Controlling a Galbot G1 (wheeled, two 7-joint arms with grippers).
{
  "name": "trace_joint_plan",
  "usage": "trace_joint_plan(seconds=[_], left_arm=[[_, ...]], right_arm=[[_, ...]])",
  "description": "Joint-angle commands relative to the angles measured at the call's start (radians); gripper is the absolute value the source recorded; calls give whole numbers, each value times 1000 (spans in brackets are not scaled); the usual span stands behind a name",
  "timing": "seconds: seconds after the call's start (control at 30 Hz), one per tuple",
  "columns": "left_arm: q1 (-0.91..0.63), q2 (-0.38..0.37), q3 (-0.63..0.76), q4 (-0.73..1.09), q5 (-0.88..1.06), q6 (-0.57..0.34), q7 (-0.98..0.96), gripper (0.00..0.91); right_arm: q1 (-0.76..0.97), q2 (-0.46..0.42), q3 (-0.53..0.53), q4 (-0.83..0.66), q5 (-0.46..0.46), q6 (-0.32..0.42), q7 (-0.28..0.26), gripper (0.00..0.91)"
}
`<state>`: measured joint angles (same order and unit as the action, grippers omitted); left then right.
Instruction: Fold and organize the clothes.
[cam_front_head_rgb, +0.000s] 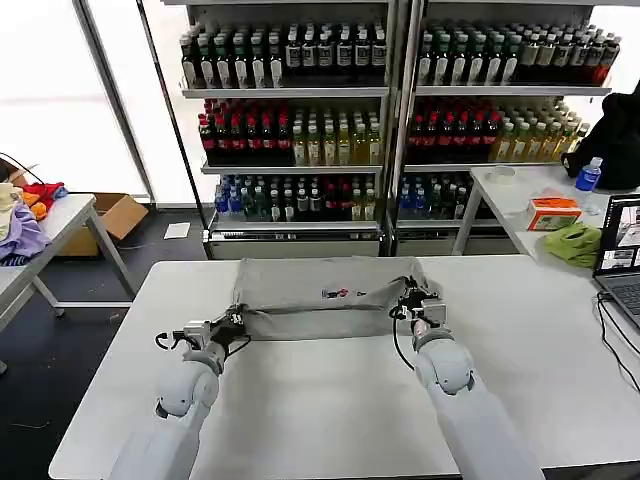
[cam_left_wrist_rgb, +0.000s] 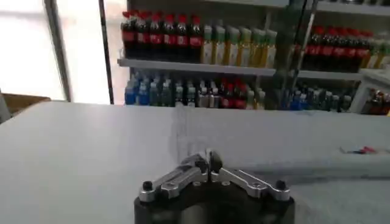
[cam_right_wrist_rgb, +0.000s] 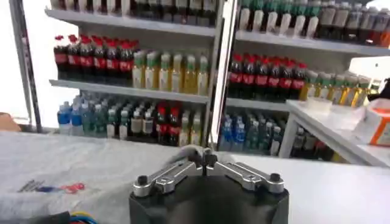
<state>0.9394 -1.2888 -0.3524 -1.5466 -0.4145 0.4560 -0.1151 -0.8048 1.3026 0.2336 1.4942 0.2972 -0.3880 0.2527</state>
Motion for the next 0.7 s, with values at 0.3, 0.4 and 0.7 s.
trace_joint_plan(seconds=[0.3,0.4,0.7], left_arm=[[9,12,-1,-86,4,80,-24,907],[23,20,-7,-151,-31,104,-41,907],[69,48,-36,-248,-103,121,-67,907]], right_arm=[[-7,18,29,69,235,-116,123,907],[-13,22,32,101,255,-132,156,907],[-25,40,34,190,272,-163,226,907]])
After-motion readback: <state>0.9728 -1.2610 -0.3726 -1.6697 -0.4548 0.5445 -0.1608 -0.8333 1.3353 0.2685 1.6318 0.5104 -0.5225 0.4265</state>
